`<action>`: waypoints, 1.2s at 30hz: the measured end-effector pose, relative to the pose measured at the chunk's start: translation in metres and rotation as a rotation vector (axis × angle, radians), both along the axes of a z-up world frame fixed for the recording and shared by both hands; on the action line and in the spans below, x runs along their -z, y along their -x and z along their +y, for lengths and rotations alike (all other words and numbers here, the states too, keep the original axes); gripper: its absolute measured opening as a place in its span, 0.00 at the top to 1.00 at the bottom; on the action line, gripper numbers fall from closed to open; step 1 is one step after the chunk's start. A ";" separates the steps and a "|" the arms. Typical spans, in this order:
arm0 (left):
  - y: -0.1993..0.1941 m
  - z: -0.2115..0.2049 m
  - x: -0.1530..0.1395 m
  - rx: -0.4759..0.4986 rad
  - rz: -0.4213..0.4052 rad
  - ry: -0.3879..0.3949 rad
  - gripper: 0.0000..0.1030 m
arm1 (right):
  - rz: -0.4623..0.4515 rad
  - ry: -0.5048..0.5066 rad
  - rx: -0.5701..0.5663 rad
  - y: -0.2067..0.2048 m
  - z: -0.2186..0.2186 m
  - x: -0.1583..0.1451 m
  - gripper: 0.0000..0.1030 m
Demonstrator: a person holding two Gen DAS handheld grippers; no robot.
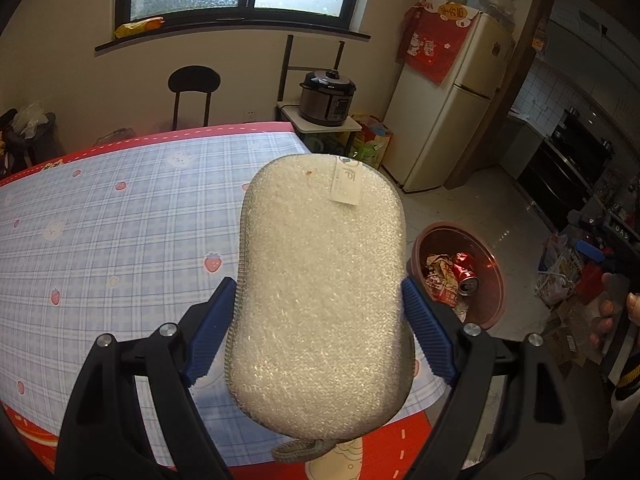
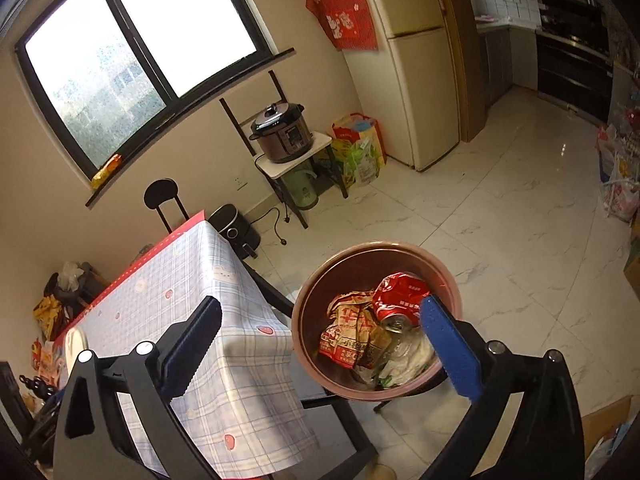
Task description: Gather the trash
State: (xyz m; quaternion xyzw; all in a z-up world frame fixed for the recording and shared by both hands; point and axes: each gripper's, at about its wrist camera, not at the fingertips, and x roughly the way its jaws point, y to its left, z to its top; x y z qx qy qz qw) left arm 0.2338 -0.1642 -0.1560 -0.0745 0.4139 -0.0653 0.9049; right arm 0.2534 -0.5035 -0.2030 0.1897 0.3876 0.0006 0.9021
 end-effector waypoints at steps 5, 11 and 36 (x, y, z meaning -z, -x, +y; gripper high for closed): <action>-0.021 -0.041 0.000 0.098 -0.011 0.013 0.20 | -0.024 0.042 0.008 0.023 -0.001 -0.017 0.05; -0.057 -0.118 0.009 0.264 -0.002 -0.001 0.20 | -0.006 0.060 0.052 0.047 -0.029 -0.016 0.05; -0.140 -0.254 0.033 0.497 -0.001 0.061 0.06 | 0.018 0.028 0.245 0.110 -0.113 0.001 0.05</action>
